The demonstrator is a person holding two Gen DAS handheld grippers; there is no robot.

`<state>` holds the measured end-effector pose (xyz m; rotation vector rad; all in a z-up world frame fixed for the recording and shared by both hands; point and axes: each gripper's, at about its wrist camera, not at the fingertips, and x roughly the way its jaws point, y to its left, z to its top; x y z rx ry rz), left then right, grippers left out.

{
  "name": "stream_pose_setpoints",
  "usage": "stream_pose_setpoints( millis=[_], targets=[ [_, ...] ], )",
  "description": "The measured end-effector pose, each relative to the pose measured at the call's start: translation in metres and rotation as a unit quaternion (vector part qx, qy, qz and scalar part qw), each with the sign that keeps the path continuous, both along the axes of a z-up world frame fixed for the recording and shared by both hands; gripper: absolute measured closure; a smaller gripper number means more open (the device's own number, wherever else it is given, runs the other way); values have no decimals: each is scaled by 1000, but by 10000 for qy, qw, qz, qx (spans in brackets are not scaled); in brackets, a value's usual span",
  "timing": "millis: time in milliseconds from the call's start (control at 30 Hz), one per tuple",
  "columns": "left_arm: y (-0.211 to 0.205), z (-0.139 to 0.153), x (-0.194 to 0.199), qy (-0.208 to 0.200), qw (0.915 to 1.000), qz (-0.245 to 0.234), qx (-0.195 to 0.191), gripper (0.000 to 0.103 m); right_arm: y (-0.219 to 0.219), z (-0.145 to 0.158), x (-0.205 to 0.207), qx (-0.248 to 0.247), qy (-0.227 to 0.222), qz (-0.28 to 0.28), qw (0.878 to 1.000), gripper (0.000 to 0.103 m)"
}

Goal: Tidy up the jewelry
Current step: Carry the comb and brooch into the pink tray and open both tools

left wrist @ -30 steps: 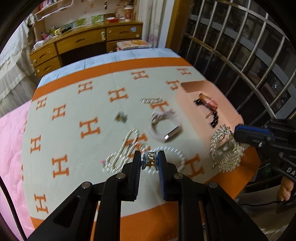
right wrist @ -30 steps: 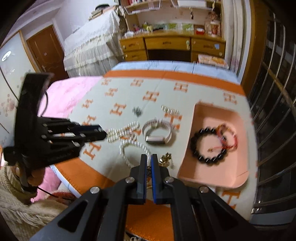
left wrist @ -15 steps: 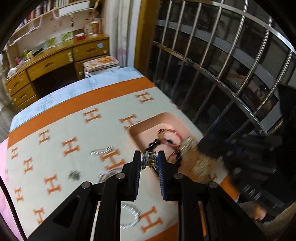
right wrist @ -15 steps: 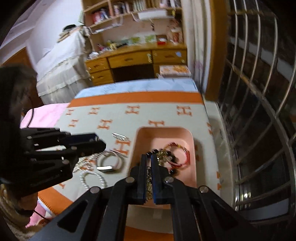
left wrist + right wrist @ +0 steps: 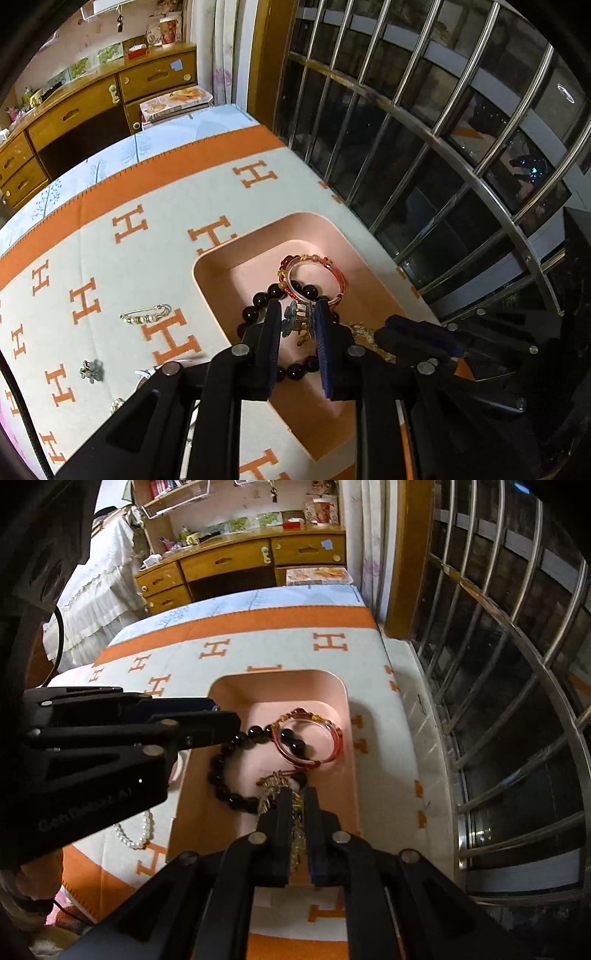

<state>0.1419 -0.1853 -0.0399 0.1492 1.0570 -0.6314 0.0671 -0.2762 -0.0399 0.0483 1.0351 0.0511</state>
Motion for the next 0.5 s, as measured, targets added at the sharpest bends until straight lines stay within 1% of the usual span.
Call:
stream_pose_setpoints(
  millis=[67, 167, 233, 267, 300, 333, 367, 467, 500],
  targets=[
    [0, -4, 1, 20, 10000, 17, 32, 84, -1, -3, 1, -80, 49, -62, 9999, 94],
    [3, -6, 1, 51, 10000, 64, 31, 70, -3, -9, 1, -136, 94, -99, 9998, 93],
    [6, -5, 1, 44, 9999, 114, 5, 57, -4, -12, 0, -132, 118, -112, 9998, 90],
    [8, -4, 0, 15, 9999, 132, 2, 54, -4, -12, 0, -117, 117, -123, 9998, 89],
    [10, -3, -1, 0, 9999, 138, -2, 49, -3, -11, 0, -86, 109, -117, 9998, 88],
    [11, -2, -2, -24, 9999, 151, -9, 46, -3, -11, -1, -49, 97, -105, 9999, 84],
    [13, -1, -3, -44, 9999, 161, -13, 45, -3, -10, -1, -28, 83, -105, 9999, 80],
    [18, 2, -4, -78, 9997, 214, -28, 40, -3, -7, -2, -1, 0, -117, 9999, 72],
    [21, 3, -5, -69, 9997, 235, -40, 39, -3, -6, -2, -3, -24, -119, 9999, 71]
  ],
)
